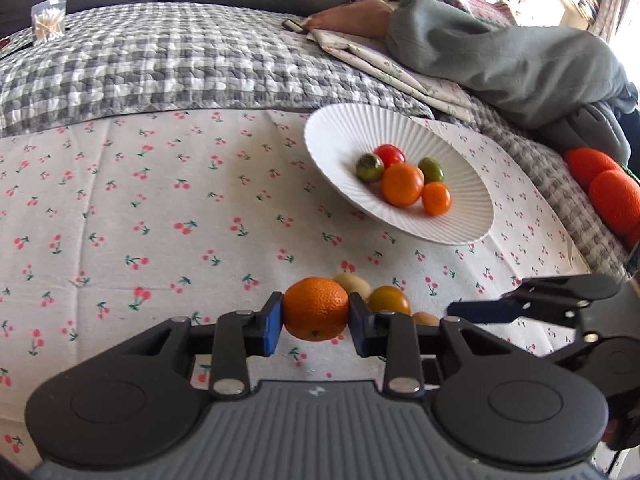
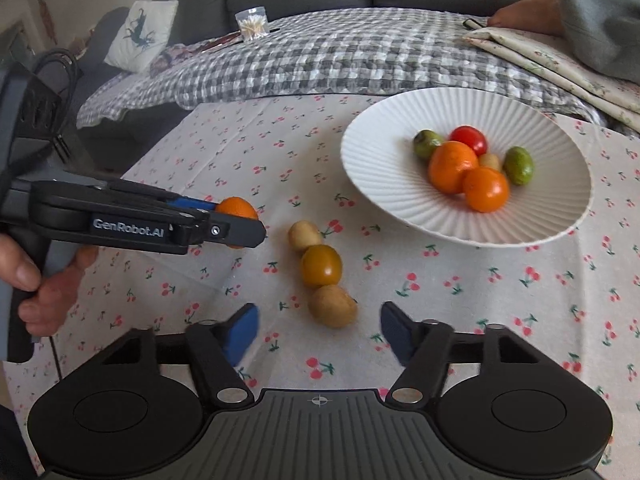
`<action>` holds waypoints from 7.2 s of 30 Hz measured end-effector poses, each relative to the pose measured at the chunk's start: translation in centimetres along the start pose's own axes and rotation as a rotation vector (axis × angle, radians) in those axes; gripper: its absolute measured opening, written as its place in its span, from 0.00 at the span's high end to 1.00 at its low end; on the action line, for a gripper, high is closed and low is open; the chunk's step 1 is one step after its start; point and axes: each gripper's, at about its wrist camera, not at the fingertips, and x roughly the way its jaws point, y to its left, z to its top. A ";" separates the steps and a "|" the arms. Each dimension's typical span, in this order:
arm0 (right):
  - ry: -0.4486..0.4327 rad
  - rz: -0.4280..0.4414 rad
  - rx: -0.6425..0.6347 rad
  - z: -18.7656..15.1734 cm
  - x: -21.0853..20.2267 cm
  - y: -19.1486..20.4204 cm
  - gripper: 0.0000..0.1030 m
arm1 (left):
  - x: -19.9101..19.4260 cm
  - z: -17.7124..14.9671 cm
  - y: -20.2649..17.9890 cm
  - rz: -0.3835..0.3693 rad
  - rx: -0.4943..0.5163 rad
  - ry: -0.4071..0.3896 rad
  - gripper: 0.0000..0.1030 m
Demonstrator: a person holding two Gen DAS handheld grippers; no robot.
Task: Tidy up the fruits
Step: 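Grasp a brown kiwi with the right tool while the left tool holds the orange, then carry the orange and kiwi into the white bowl and release both, then move the left tool back to the remaining fruit and grasp a kiwi, then grasp the yellow-orange tomato with the right tool while the left tool holds the kiwi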
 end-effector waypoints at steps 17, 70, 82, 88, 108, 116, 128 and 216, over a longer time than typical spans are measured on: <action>0.001 0.017 0.023 -0.2 -1.5 -2.4 0.73 | -0.8 -0.2 -0.7 0.010 0.052 0.004 0.68; -0.184 -0.103 0.065 3.4 -7.3 -10.2 0.73 | 3.2 5.1 -8.4 -0.036 0.289 -0.082 0.68; -0.167 -0.158 0.061 5.4 -4.0 -11.1 0.73 | 6.7 5.6 -9.5 0.002 0.335 -0.062 0.68; -0.157 -0.154 0.082 5.8 -2.7 -11.7 0.73 | 7.6 5.8 -9.2 0.017 0.335 -0.050 0.68; -0.179 -0.149 0.171 5.5 -2.8 -12.8 0.72 | 6.7 6.3 -8.1 -0.001 0.310 -0.074 0.48; -0.180 -0.151 0.177 4.9 -3.8 -12.3 0.72 | 5.0 6.4 -6.3 0.026 0.257 -0.074 0.49; -0.197 -0.100 0.156 4.4 -5.8 -10.1 0.67 | 1.2 5.3 -4.6 0.059 0.183 -0.071 0.47; -0.043 0.063 0.042 1.9 3.6 -1.1 0.64 | -0.2 -1.3 2.1 0.072 0.214 0.048 0.75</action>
